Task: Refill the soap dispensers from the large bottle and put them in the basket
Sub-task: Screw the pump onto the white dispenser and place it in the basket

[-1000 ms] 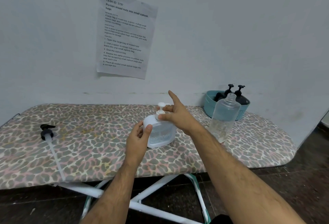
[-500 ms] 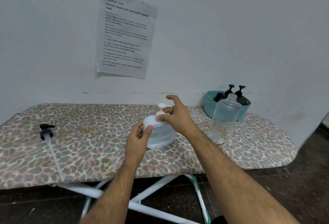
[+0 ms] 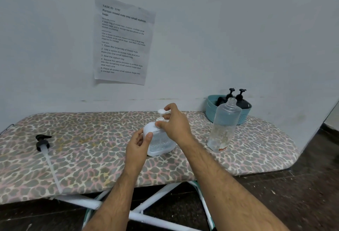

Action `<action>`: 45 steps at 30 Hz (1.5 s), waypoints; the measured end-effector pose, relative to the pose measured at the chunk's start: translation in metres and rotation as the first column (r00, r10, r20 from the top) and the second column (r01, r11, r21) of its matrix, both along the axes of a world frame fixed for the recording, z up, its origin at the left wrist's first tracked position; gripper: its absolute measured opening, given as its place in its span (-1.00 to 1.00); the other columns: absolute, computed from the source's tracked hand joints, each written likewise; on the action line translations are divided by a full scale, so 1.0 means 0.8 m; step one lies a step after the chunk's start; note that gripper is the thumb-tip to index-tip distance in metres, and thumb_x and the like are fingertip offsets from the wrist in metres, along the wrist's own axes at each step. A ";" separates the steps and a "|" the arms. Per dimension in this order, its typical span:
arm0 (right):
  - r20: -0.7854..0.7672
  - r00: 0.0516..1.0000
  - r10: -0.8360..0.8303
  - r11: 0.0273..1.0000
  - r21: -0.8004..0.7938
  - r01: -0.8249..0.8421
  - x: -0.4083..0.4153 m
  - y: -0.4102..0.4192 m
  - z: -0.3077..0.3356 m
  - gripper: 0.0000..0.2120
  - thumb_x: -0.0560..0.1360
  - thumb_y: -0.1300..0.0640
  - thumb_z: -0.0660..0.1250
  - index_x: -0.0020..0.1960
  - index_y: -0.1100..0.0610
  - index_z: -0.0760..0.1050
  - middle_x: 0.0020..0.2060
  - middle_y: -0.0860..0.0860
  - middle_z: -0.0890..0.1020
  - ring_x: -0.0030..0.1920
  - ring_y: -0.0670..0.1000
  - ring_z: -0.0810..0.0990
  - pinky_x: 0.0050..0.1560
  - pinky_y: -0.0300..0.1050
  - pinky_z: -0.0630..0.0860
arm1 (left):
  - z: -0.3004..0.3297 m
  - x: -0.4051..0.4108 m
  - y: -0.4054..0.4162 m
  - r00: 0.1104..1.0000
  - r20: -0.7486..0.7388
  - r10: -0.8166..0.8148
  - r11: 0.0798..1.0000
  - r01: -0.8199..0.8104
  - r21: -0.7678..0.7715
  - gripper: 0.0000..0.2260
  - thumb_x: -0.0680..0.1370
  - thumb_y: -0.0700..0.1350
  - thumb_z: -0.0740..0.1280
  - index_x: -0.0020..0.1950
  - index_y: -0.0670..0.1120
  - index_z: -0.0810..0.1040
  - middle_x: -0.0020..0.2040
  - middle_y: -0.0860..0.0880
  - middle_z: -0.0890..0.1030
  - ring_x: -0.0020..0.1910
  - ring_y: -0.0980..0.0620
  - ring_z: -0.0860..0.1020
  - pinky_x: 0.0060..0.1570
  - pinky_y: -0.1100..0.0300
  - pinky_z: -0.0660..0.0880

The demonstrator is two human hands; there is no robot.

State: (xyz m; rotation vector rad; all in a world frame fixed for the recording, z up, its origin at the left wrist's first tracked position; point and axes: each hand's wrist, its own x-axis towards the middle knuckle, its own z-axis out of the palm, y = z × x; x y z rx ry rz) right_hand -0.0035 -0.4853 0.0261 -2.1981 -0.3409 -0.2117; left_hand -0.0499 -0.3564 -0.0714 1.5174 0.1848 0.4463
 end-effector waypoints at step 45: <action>-0.085 0.989 0.122 0.989 -0.070 -0.129 0.156 -0.233 0.182 -0.60 0.34 0.18 0.60 0.11 0.21 0.56 -0.08 0.12 0.68 -0.18 0.04 0.67 -0.08 -0.05 0.68 | 0.207 0.238 -0.141 0.898 0.229 -0.375 0.927 0.367 0.080 -0.64 0.69 0.10 0.04 0.20 0.02 0.58 0.11 0.01 0.66 0.10 0.04 0.61 0.12 0.10 0.56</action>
